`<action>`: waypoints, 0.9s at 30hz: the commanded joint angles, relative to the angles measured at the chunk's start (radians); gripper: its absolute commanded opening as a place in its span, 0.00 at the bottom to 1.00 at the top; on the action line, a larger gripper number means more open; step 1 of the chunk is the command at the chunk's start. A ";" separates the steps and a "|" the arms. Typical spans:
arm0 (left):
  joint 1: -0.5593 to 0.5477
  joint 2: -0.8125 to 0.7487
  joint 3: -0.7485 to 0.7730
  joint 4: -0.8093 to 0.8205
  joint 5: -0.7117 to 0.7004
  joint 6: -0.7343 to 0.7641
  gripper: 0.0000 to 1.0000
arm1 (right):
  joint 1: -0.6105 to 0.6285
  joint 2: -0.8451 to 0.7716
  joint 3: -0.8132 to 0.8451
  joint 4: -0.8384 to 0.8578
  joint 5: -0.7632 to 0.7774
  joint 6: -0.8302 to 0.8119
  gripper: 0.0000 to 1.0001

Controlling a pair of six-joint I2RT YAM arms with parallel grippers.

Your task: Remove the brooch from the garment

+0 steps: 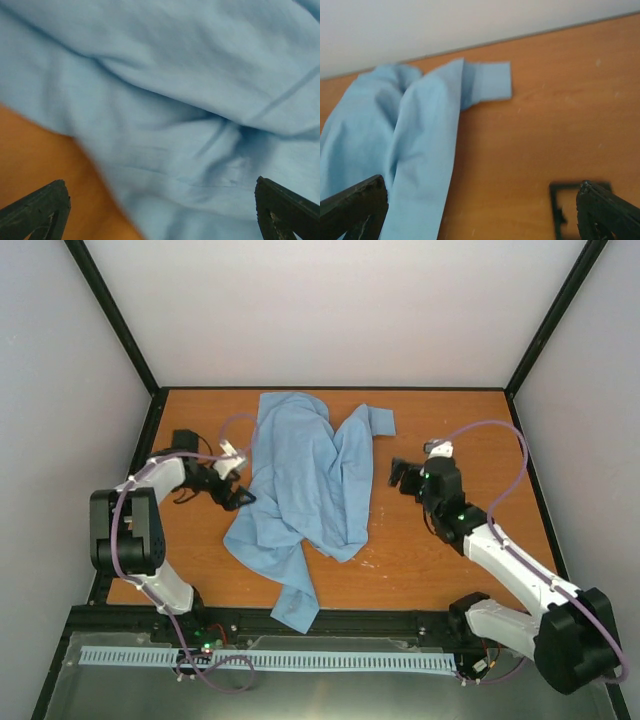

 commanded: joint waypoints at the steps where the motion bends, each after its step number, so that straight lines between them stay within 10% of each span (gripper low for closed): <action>1: -0.134 -0.039 -0.090 -0.025 -0.086 0.127 1.00 | 0.117 -0.082 -0.061 -0.189 0.057 0.089 1.00; 17: -0.474 -0.079 -0.328 0.249 -0.497 0.131 0.94 | 0.260 0.175 -0.017 -0.112 -0.257 0.149 0.96; 27: -0.478 -0.062 -0.244 0.085 -0.585 0.133 0.17 | 0.261 0.355 0.045 -0.025 -0.232 0.166 0.78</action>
